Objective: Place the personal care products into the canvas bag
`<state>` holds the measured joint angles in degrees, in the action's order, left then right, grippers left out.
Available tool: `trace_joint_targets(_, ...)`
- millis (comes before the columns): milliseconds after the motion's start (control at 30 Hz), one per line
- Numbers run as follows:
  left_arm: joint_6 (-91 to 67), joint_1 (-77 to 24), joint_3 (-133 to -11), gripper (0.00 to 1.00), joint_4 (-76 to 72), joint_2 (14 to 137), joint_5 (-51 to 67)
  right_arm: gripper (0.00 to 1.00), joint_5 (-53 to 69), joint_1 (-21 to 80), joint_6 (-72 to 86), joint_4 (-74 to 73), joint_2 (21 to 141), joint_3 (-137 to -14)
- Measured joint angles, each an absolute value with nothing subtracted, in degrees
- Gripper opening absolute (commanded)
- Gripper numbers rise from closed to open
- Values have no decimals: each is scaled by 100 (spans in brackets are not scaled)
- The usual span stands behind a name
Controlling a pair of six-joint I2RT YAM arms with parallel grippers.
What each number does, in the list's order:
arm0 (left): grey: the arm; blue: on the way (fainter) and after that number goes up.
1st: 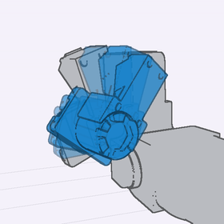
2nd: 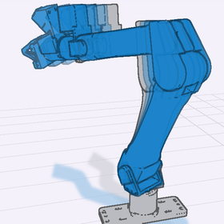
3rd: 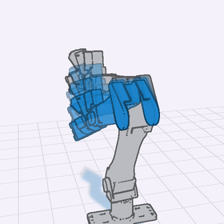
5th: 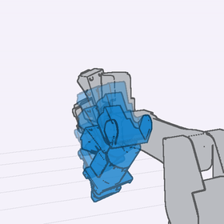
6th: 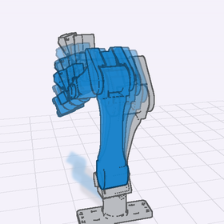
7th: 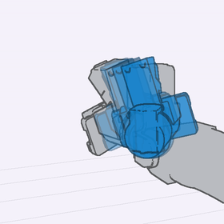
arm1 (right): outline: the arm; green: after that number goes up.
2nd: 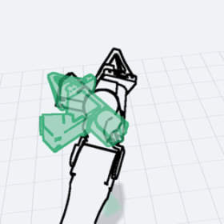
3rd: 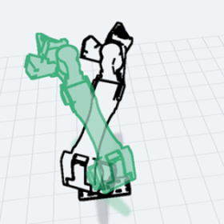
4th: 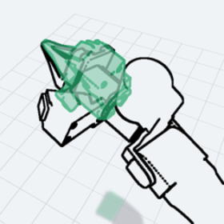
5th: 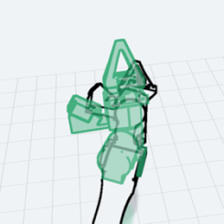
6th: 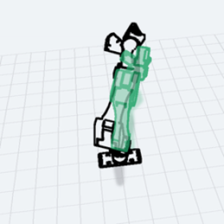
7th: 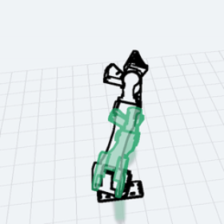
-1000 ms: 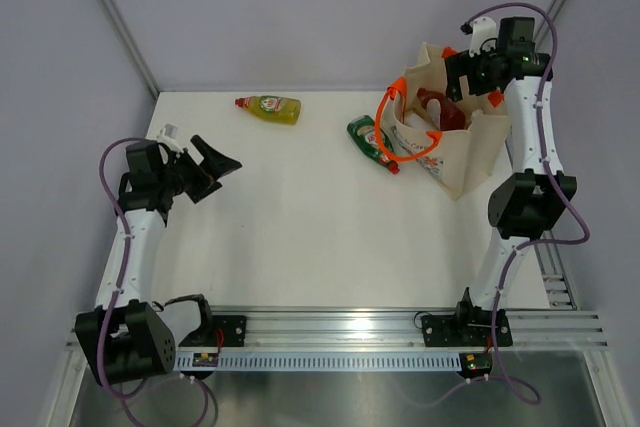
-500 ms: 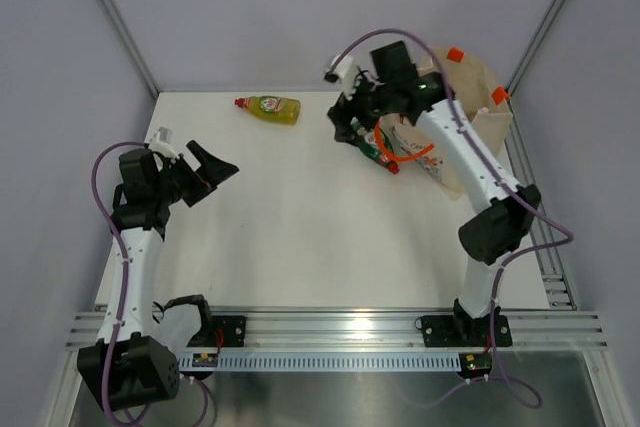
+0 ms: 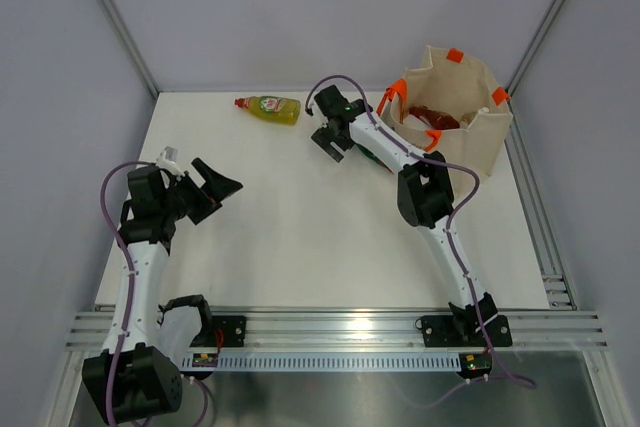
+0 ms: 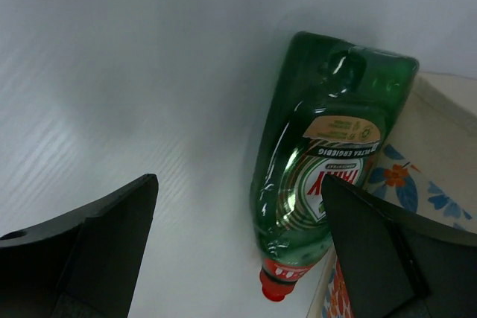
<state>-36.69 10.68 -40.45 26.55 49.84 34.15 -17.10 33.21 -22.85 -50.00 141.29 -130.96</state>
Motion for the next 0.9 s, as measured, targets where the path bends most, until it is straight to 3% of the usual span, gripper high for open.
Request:
trace_joint_targets(200, -3671, 1068, -3970, 99, 2646, 4982, 3413, 100, -2191, 2989, -2261, -4869, 14433, -13349)
trace_joint_targets(500, -3771, 1068, -3830, 99, 2528, 4998, 3420, 96, -1914, 2482, -2241, -5026, 14785, -13570)
trace_joint_targets(733, -3861, 1068, -3830, 99, 2432, 4998, 3428, 72, -681, 2425, -2652, -5653, 14811, -13893)
trace_joint_targets(900, -3957, 1068, -3785, 99, 2333, 4998, 3472, 66, 502, 2475, -2958, -5717, 14341, -13244)
